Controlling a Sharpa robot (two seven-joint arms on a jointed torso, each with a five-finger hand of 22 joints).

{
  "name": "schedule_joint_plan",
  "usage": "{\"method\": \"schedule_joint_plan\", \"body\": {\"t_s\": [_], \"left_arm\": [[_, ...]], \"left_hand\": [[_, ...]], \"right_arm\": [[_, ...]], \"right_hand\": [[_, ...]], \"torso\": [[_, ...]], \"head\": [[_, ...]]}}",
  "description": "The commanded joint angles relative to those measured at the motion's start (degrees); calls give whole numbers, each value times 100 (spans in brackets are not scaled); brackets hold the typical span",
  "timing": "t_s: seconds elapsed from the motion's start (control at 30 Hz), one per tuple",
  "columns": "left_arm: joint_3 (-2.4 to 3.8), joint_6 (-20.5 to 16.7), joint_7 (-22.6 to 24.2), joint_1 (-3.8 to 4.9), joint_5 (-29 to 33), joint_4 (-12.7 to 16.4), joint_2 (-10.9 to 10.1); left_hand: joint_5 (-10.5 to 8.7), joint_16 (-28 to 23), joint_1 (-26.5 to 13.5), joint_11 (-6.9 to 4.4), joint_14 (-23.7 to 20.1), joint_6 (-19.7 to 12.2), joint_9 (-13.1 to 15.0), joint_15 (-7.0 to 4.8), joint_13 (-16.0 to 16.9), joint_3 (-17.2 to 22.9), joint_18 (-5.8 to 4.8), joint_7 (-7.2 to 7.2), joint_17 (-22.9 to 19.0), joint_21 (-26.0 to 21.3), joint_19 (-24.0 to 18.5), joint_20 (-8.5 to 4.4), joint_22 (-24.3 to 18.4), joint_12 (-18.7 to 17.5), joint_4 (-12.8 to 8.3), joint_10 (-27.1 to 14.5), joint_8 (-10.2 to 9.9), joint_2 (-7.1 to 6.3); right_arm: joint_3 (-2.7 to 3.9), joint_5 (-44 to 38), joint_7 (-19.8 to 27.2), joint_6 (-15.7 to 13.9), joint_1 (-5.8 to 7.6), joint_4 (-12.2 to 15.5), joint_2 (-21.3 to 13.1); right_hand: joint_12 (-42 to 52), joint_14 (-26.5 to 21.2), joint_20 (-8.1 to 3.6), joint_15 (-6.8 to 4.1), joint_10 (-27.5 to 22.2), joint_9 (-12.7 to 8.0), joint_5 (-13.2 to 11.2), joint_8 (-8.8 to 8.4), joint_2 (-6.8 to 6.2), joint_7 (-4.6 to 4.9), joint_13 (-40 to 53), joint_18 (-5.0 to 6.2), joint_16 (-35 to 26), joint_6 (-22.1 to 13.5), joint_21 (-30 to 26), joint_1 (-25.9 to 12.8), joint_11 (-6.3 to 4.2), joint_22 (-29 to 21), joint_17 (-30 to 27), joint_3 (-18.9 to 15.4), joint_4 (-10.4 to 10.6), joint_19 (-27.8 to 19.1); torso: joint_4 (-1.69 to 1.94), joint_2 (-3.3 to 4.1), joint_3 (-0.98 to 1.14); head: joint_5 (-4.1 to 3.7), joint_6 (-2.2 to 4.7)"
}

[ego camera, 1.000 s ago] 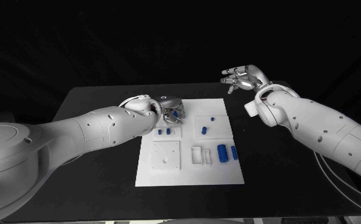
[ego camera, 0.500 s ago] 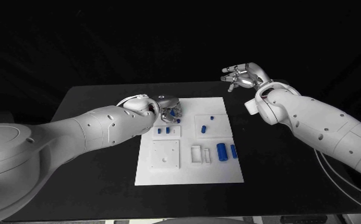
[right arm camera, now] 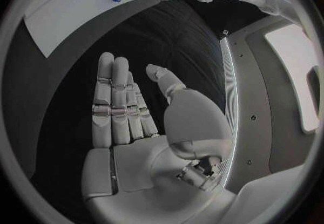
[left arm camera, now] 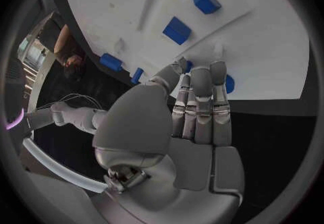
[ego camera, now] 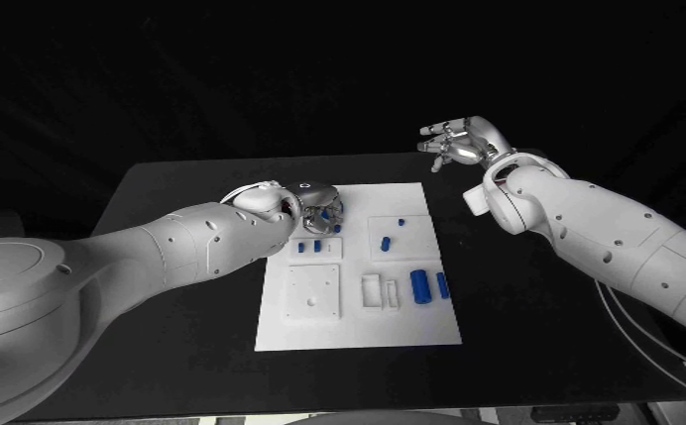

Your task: Assemble the parts on the task board

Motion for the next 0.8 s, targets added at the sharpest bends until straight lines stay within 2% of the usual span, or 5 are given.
{"method": "schedule_joint_plan", "body": {"t_s": [0.03, 0.2, 0.4, 0.6, 0.8], "left_arm": [[3, -41, 76, -16, 16, -28, 34], [3, -27, 100, -30, 83, -93, 82], [2, 4, 117, -46, 135, -206, 148], [2, 44, 135, -74, 178, -275, 199], [1, 135, 123, -85, 191, -316, 232]], "left_hand": [[27, 27, -60, -21, 33, -16, -8, 4, -6, 22, 77, 4, 7, 37, 15, 8, 114, -28, 33, 9, -20, 3], [29, 42, -74, -30, 30, 114, 4, -12, -7, 34, 65, 27, 6, 54, 10, -4, 114, -29, 60, 23, -15, 9], [32, 51, -73, -31, 31, 80, -6, -15, -7, 44, 58, 26, 6, 62, 5, -11, 114, -29, 65, 16, -22, 14], [32, 67, -71, -46, 45, 4, -8, -24, -6, 67, 53, 19, 6, 77, 12, -19, 113, -27, 76, 60, -21, 24], [24, 85, -74, -57, 59, 3, -5, -33, -6, 83, 49, 20, 10, 91, 17, -27, 114, -28, 88, 96, -16, 41]], "right_arm": [[4, -11, 34, 6, 7, 13, 2], [4, -12, 32, 3, 20, 17, 0], [3, -12, 28, 1, 40, 18, 6], [3, -14, 22, 3, 55, 32, 10], [3, -17, 20, 4, 64, 37, 17]], "right_hand": [[-30, 17, 11, 23, -42, 5, 22, -10, -44, 23, -9, 60, 15, 4, 12, -27, 6, 5, -5, 33, 6, 25], [-29, 17, 12, 24, -42, 5, 21, -10, -42, 22, -8, 59, 16, 5, 12, -39, 7, 7, -7, 30, 18, 28], [-30, 16, 14, 25, -44, 5, 23, -10, -40, 21, -8, 58, 16, 10, 8, -47, 6, 4, -8, 26, 26, 26], [-30, 16, 14, 25, -44, 5, 23, -10, -40, 21, -8, 58, 16, 10, 8, -47, 6, 4, -8, 26, 26, 26], [-28, 12, 14, 26, -46, 5, 24, -10, -45, 22, -9, 58, 14, 14, 4, -37, 7, -5, -14, 24, 27, 24]], "torso": [[-1, 3, 2], [5, 4, 0], [-13, 10, 2], [4, 5, 3], [2, -1, 7]], "head": [[-7, 0], [-30, -12], [-34, -17], [-73, -37], [-84, -43]]}}
